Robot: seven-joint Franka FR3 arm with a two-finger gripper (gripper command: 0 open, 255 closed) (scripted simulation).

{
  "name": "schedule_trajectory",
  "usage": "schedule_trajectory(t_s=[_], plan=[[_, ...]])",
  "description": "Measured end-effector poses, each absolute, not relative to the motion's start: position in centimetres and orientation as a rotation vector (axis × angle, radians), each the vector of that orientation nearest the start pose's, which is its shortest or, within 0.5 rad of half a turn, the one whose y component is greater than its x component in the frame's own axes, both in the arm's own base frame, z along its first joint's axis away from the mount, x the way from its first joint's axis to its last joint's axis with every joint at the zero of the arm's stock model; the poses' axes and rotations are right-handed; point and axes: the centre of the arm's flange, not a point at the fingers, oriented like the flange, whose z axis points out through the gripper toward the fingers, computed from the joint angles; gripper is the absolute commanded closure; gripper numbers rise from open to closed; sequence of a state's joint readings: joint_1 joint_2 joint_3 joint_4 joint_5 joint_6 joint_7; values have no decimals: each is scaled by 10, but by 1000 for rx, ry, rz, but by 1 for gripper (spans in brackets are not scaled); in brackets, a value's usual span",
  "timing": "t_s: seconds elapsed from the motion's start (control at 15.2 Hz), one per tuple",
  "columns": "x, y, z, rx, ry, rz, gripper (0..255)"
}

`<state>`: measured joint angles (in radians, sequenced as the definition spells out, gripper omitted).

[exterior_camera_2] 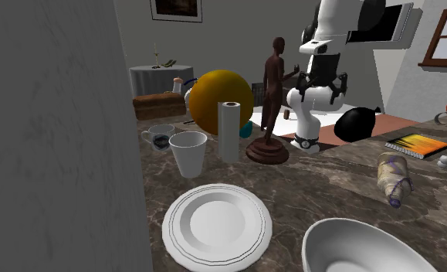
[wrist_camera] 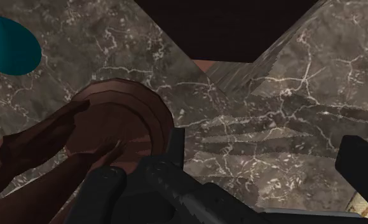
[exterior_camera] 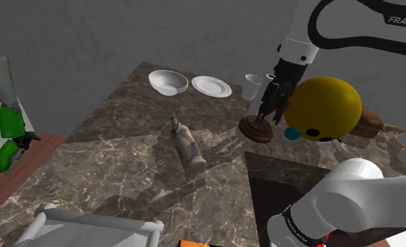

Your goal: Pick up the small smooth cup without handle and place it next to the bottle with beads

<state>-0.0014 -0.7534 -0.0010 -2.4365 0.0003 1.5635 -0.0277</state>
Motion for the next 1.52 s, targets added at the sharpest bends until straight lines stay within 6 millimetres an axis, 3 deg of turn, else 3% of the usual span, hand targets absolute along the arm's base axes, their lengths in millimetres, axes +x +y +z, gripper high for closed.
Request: schedule_trajectory(t_s=[0.13, 0.4, 0.59, 0.92, 1.19, 1.52], plan=[[313, -4, 541, -3136, -43, 183, 0], [336, -34, 527, -3161, -62, 152, 0], [360, -60, 523, -3185, -81, 106, 0], [410, -95, 525, -3239, -129, -141, 0], [435, -132, 495, -3250, -141, -5, 0], [474, -174, 479, -3277, -169, -16, 0]])
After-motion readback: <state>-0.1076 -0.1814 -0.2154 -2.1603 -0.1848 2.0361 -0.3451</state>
